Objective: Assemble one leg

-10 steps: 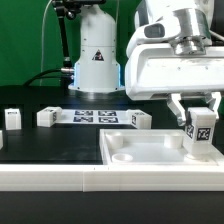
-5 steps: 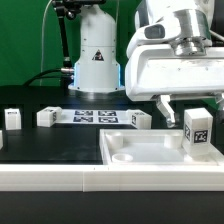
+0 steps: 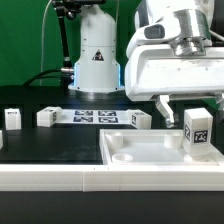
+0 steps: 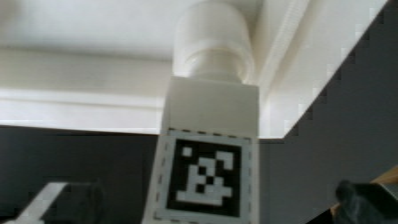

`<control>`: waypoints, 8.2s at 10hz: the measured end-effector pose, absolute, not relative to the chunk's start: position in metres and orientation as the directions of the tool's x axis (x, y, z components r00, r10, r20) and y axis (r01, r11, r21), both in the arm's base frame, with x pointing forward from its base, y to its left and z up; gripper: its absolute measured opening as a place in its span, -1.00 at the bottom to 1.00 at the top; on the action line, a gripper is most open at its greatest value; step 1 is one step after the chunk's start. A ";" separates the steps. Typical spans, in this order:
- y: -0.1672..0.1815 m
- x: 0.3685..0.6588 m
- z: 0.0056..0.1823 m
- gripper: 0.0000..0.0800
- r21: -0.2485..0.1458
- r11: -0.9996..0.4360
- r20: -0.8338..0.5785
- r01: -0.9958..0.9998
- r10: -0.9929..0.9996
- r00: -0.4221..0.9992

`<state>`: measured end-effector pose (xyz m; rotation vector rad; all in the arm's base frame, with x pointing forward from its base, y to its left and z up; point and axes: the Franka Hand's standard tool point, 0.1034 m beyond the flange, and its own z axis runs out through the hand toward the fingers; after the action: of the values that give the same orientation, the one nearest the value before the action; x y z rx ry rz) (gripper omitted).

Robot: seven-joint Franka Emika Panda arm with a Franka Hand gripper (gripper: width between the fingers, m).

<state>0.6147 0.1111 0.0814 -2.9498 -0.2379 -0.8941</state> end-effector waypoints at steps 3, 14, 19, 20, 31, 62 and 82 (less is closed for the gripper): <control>0.112 0.617 0.089 0.62 -0.021 -0.986 0.502 0.167 0.134 0.854; 0.112 0.611 0.082 0.62 -0.145 -0.977 -0.026 0.156 0.161 0.987; 0.112 0.615 0.085 0.62 -0.145 -0.977 -0.019 0.155 0.160 0.987; 0.105 0.623 0.086 0.62 -0.144 -0.979 -0.011 0.144 0.147 0.989; 0.102 0.636 0.081 -0.27 -0.147 -0.980 -0.009 0.132 0.135 0.991; 0.111 0.640 0.081 0.62 -0.113 -0.926 0.031 -0.360 -0.365 0.930; 0.109 0.642 0.079 -0.27 -0.100 -0.931 0.053 -0.350 -0.356 0.933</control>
Offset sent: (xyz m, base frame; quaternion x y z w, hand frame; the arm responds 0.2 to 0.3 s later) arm 0.0078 -0.0039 0.0103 -0.0074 -0.0886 -0.0047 0.9960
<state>0.6418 0.1094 0.0790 -3.0004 0.5492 -0.1078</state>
